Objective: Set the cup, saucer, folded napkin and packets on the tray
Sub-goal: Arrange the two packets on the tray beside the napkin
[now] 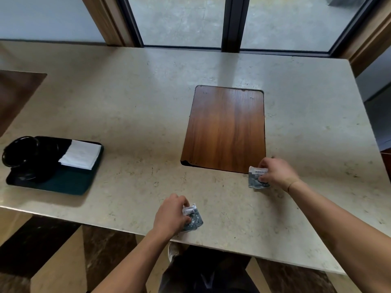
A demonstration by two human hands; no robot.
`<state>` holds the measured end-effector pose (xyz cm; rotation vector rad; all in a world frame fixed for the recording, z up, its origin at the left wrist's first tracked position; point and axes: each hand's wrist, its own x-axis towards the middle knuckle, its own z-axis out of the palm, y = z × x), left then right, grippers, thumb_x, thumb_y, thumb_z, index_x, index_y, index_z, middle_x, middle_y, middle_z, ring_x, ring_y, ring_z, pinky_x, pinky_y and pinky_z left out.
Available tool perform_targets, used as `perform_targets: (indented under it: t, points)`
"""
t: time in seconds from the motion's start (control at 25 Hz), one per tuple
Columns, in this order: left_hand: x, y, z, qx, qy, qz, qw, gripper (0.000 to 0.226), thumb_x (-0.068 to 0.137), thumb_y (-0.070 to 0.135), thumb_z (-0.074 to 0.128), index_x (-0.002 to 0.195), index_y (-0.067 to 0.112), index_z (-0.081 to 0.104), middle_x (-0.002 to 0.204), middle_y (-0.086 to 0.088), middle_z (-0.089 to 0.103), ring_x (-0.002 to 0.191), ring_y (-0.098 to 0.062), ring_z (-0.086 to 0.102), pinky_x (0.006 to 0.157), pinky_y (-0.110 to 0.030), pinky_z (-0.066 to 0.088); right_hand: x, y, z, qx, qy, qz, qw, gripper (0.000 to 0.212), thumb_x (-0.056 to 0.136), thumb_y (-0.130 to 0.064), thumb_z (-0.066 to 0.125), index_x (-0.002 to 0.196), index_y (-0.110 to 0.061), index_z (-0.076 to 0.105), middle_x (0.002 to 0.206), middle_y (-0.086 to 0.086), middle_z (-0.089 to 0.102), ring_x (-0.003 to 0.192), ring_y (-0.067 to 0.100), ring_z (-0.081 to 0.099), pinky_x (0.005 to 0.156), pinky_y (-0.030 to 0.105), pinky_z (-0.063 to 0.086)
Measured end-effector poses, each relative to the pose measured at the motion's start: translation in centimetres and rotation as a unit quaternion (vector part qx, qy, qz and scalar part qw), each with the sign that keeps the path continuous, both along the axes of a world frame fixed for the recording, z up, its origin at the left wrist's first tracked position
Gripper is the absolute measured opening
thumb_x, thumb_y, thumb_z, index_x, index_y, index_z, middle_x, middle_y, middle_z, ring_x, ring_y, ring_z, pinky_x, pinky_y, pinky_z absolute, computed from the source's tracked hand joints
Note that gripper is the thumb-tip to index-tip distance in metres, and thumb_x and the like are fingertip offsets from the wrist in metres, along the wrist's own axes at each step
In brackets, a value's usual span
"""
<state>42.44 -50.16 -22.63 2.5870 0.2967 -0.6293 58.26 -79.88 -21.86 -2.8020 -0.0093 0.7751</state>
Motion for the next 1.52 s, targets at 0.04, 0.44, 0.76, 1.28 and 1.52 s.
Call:
perform_targets:
  t: [0.04, 0.44, 0.76, 1.28, 1.52]
  points:
    - [0.2, 0.0, 0.0, -0.001, 0.007, 0.004, 1.0, 0.037, 0.072, 0.027, 0.08, 0.104, 0.023, 0.063, 0.099, 0.004, 0.048, 0.098, -0.019, 0.053, 0.075, -0.03, 0.045, 0.1, 0.0, -0.1, 0.004, 0.006, 0.003, 1.0, 0.036, 0.071, -0.024, 0.078, 0.1, -0.026, 0.058, 0.106, 0.005, 0.059, 0.093, 0.023, 0.057, 0.083, 0.042, 0.055]
    - [0.7, 0.2, 0.1, 0.02, 0.045, -0.028, 0.998, 0.031, 0.078, 0.025, 0.072, 0.103, 0.024, 0.054, 0.107, 0.001, 0.06, 0.098, -0.022, 0.055, 0.076, -0.037, 0.048, -0.2, 0.5, 0.1, 0.044, 0.045, 0.031, 0.998, 0.031, 0.079, -0.019, 0.072, 0.108, -0.019, 0.061, 0.105, 0.002, 0.064, 0.085, 0.015, 0.057, 0.057, 0.02, 0.043]
    - [0.7, 3.4, 1.7, -0.261, 0.082, 0.119, 0.954, 0.025, 0.078, 0.01, 0.074, 0.096, 0.02, 0.06, 0.101, -0.003, 0.064, 0.087, -0.017, 0.064, 0.069, -0.025, 0.053, -1.2, 2.8, 1.5, 0.24, 0.083, -0.085, 0.963, 0.021, 0.079, -0.019, 0.076, 0.097, -0.016, 0.066, 0.094, 0.004, 0.069, 0.082, 0.019, 0.065, 0.061, 0.026, 0.05]
    - [-0.8, 22.4, 5.1, -0.379, 0.025, 0.288, 0.879, 0.04, 0.071, 0.004, 0.081, 0.105, 0.015, 0.063, 0.099, -0.01, 0.07, 0.082, -0.022, 0.067, 0.06, -0.032, 0.048, -3.7, 22.9, 4.9, 0.349, 0.138, -0.055, 0.925, 0.019, 0.081, -0.012, 0.073, 0.097, -0.014, 0.064, 0.096, 0.013, 0.068, 0.078, 0.022, 0.064, 0.057, 0.024, 0.053]
    - [-0.8, 36.0, 5.5, -0.397, 0.004, 0.293, 0.87, 0.036, 0.072, -0.003, 0.079, 0.103, 0.007, 0.064, 0.096, -0.014, 0.071, 0.08, -0.021, 0.069, 0.06, -0.027, 0.056, -7.8, 37.0, 4.4, 0.375, 0.132, -0.099, 0.912, 0.019, 0.079, -0.005, 0.071, 0.097, -0.009, 0.067, 0.085, 0.011, 0.069, 0.068, 0.015, 0.061, 0.057, 0.028, 0.05]
